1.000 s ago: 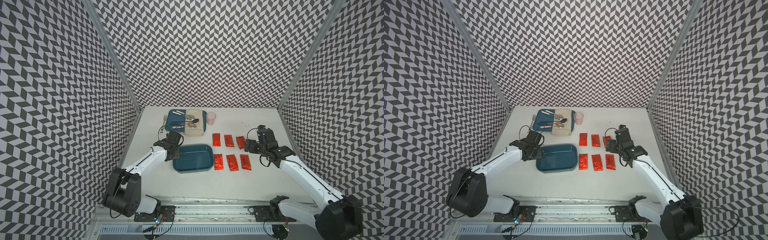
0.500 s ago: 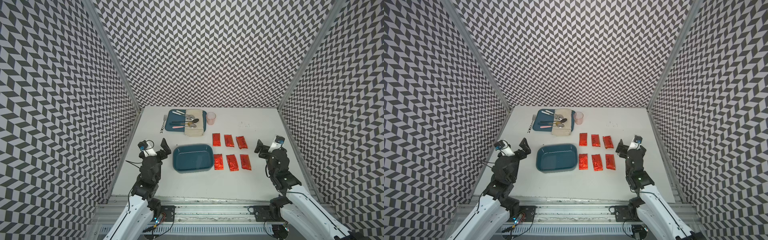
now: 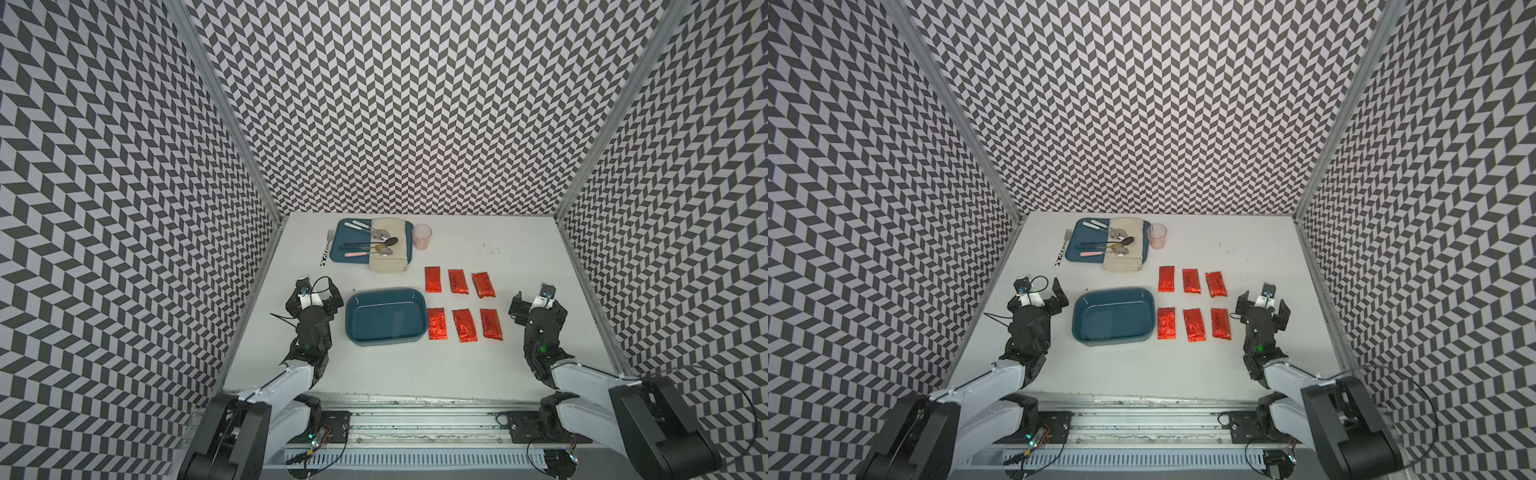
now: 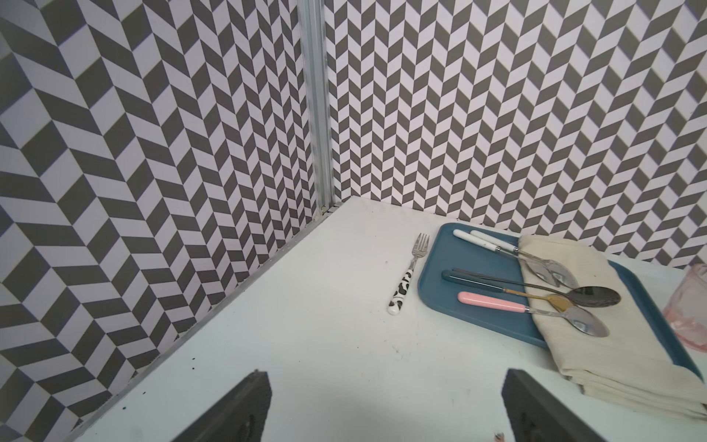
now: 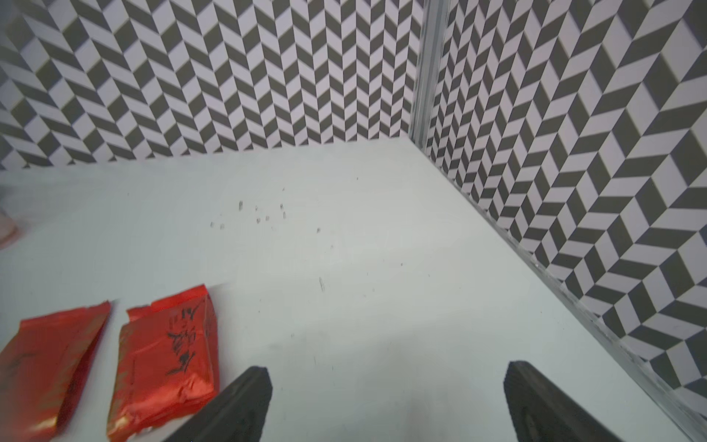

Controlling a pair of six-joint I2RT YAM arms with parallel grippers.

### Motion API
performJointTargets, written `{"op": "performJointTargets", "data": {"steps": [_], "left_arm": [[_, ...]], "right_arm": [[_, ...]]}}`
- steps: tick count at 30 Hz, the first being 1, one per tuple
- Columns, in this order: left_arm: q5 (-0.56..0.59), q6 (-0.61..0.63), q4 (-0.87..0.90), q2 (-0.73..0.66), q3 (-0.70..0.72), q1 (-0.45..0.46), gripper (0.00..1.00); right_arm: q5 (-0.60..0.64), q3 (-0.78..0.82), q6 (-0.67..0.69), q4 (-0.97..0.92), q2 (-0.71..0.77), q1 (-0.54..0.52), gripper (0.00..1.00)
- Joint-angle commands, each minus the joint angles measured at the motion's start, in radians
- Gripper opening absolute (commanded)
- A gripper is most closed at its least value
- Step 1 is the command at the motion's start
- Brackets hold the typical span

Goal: Take the tea bags out of the storage box
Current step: Reset both arms

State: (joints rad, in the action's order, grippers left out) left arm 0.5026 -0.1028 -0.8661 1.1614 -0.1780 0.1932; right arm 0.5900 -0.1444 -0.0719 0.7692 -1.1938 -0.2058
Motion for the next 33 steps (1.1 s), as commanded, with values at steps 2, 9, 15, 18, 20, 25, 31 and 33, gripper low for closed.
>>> {"op": "performJointTargets", "data": {"steps": [2, 9, 15, 18, 20, 25, 31, 33], "left_arm": [[-0.09, 0.136, -0.396, 0.209, 0.016, -0.022, 0.99], [-0.312, 0.11, -0.494, 0.401, -0.025, -0.13, 0.99], [-0.335, 0.111, -0.391, 0.382, -0.058, -0.128, 1.0], [-0.337, 0.106, -0.371, 0.377, -0.066, -0.129, 1.0], [-0.338, 0.112, -0.409, 0.389, -0.057, -0.132, 1.0], [-0.36, 0.103, -0.371, 0.38, -0.07, -0.141, 1.0], [-0.37, 0.103, -0.372, 0.383, -0.071, -0.144, 1.0], [-0.37, 0.103, -0.373, 0.383, -0.071, -0.145, 1.0]], "right_arm": [[0.019, -0.112, 0.037, 0.183, -0.118, 0.028, 1.0], [-0.085, -0.093, 0.111, 0.388, -0.193, 0.031, 0.98], [-0.259, 0.042, 0.086, 0.869, -0.409, 0.089, 1.0], [-0.377, -0.123, 0.066, 0.489, -0.362, 0.128, 0.98], [-0.372, -0.046, 0.058, 0.658, -0.383, 0.137, 1.0], [-0.366, -0.108, 0.049, 0.494, -0.346, 0.135, 0.99], [-0.372, -0.087, 0.061, 0.576, -0.365, 0.135, 1.0], [-0.371, -0.09, 0.06, 0.565, -0.364, 0.135, 1.0]]}}
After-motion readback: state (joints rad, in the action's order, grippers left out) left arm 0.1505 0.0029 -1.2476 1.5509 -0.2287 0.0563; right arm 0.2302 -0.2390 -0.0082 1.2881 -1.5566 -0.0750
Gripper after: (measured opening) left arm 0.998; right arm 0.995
